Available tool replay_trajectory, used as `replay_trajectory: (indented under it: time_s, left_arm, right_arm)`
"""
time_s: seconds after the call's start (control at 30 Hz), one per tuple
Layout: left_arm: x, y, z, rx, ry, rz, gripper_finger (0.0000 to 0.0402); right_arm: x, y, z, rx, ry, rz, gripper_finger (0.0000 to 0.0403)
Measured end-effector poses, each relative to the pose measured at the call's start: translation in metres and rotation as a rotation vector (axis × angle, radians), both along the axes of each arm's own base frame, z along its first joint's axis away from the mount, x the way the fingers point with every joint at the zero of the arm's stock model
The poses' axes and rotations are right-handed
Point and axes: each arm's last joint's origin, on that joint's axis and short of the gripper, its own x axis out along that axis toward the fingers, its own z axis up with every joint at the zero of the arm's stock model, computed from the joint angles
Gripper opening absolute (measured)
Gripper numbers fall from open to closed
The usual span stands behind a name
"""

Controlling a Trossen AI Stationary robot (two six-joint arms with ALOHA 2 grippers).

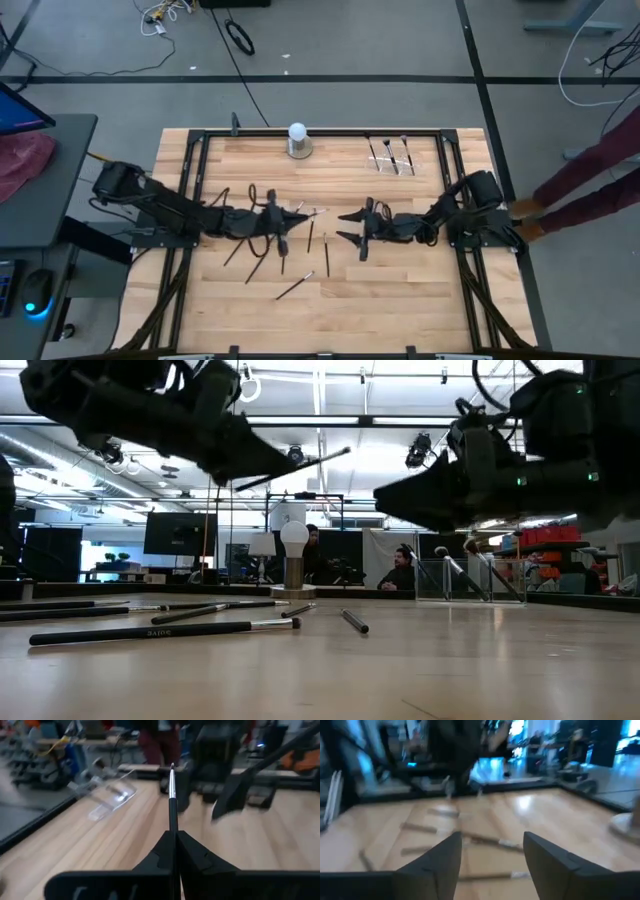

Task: Put items in baskets/containers
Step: Put the silver eyeshadow brush into the transparent organizer

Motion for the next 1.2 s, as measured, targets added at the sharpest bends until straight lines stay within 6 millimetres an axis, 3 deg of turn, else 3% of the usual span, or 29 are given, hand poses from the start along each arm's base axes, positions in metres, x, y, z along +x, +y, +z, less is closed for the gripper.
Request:
replay_trajectory:
  time_s: [0.3,0.87,1.03,1.2]
  left_arm:
    - [0.033,-0.021,0.010,0.057,-0.065,-0.060,0.0009]
    - [0.035,-0.030,0.017,0.070,-0.092,-0.092,0.0015]
    - [0.035,-0.030,0.016,0.070,-0.089,-0.093,0.0011]
    - [0.035,-0.030,0.016,0.069,-0.088,-0.095,0.0024]
  right_arm:
    - [0.027,0.017,0.028,-0.035,-0.134,0.124,0.0212]
    - [0.029,0.025,0.056,-0.094,-0.235,0.106,0.0147]
    - [0.029,0.025,0.058,-0.091,-0.237,0.104,0.0109]
    - [0.029,0.025,0.058,-0.085,-0.237,0.100,0.0044]
